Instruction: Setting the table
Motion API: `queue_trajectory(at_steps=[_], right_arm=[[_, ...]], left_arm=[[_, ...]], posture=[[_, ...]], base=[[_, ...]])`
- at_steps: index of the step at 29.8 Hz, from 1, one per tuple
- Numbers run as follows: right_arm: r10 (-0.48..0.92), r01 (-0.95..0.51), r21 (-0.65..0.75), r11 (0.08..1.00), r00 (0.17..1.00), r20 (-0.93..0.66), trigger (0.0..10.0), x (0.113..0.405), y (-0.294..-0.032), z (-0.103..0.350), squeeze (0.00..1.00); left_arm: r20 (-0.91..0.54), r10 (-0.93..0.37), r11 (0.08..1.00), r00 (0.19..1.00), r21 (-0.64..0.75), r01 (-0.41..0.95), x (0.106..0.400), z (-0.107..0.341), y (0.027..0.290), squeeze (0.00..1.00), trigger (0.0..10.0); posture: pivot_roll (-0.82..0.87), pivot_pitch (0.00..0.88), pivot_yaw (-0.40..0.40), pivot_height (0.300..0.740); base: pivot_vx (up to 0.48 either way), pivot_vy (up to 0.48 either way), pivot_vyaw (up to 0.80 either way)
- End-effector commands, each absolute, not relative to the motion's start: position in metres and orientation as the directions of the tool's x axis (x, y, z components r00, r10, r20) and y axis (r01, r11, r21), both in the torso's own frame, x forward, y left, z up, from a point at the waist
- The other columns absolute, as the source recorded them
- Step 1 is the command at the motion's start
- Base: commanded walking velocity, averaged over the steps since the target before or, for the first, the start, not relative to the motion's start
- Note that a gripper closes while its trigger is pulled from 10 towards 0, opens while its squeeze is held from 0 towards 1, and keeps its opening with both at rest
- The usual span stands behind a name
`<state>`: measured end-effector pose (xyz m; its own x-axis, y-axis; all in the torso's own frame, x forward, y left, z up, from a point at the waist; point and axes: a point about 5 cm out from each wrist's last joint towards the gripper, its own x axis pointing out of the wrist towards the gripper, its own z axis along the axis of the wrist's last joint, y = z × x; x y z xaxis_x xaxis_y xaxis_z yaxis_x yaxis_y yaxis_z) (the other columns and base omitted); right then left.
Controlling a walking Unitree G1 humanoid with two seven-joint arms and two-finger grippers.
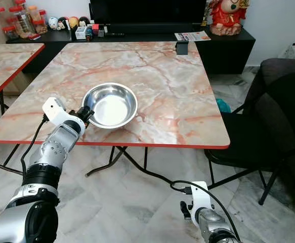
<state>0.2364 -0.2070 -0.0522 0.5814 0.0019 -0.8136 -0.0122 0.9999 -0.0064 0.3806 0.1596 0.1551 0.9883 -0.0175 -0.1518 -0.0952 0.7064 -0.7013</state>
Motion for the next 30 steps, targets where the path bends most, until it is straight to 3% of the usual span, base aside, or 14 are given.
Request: queue_trajectory(at_steps=[1,11,30], right_arm=[[0.006,-0.016,-0.003,1.000,0.581,-0.814,10.0,0.2358,-0.2060,-0.0527,0.00],[0.009,-0.023,-0.005,1.000,0.579,-0.815,10.0,0.2353,-0.2056,-0.0532,0.00],[0.003,-0.026,-0.015,1.000,0.583,-0.812,10.0,0.2373,-0.2055,-0.0519,0.00]], left_arm=[[-0.112,-0.031,0.717,0.993,-0.695,-0.056,0.3835,0.1672,0.1587,0.00,10.0],[-0.111,-0.021,0.727,0.994,-0.684,-0.061,0.3838,0.1679,0.1597,0.00,10.0],[-0.104,-0.015,0.731,0.994,-0.680,-0.060,0.3849,0.1714,0.1601,0.00,10.0]], posture=[[-0.03,0.011,0.041,0.740],[-0.03,0.000,0.046,0.740],[-0.03,0.035,0.054,0.740]], base=[[0.000,0.000,0.00],[0.000,0.000,0.00],[0.275,0.000,0.00]])
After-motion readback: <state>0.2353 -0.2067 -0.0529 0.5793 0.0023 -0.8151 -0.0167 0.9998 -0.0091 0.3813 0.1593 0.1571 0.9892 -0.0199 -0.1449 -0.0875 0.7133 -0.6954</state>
